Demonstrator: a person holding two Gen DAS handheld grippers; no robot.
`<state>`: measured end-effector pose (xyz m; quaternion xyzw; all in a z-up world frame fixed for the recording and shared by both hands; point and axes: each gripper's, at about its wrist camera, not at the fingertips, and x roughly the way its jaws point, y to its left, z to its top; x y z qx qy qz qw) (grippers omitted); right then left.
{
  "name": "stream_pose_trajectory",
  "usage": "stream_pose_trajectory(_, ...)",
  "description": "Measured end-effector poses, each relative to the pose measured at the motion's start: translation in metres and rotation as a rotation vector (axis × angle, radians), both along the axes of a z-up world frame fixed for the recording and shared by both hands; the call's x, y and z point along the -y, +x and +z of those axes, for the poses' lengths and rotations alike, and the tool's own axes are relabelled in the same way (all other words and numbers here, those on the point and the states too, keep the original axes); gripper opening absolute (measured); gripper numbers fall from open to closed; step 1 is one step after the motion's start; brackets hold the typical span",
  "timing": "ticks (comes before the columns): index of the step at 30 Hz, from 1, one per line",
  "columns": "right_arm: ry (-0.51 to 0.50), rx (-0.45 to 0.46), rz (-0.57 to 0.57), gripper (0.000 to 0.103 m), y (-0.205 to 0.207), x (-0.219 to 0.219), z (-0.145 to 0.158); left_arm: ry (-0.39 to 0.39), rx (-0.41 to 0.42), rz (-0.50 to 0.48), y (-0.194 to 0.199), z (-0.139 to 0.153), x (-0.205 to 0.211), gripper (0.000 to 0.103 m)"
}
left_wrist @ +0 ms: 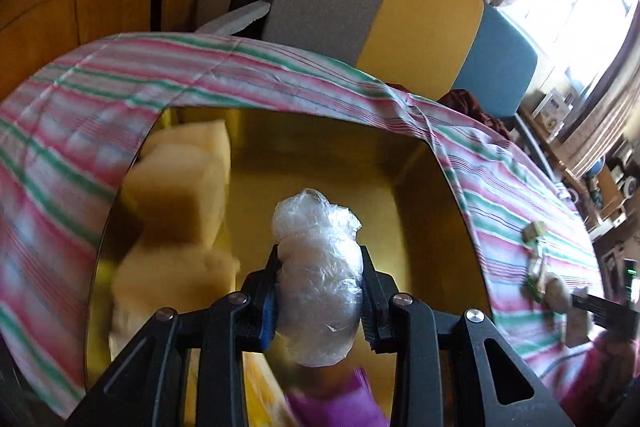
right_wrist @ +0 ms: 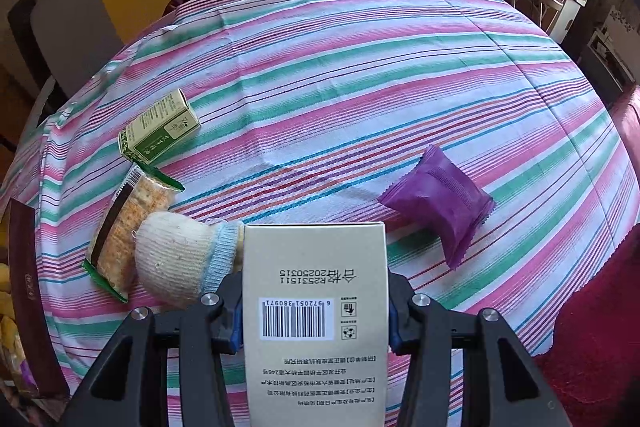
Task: Organize objects
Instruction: 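Carry the wrapped ball to the gold tray and open the left gripper, then lower the white box into the gold tray and open the right gripper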
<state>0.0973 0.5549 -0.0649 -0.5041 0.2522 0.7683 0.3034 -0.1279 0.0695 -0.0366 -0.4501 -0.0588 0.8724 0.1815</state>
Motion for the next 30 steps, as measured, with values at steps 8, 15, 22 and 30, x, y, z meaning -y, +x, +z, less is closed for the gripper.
stream_pose_trajectory(8, 0.009, -0.002, -0.002, 0.050, -0.005, 0.000, -0.001, -0.162, 0.009, 0.038, -0.065, -0.020, -0.018, 0.036)
stream_pose_trajectory(15, 0.030, -0.018, -0.016, 0.050, -0.004, -0.002, 0.001, -0.184, 0.000, 0.058, -0.073, -0.017, -0.013, 0.053)
stream_pose_trajectory(22, 0.093, -0.139, 0.006, 0.050, 0.001, 0.006, 0.027, -0.133, -0.063, 0.068, -0.031, 0.005, 0.011, 0.053)
stream_pose_trajectory(30, 0.142, -0.260, 0.170, 0.050, -0.027, 0.072, 0.072, -0.099, -0.099, 0.084, 0.032, 0.016, 0.048, 0.054)
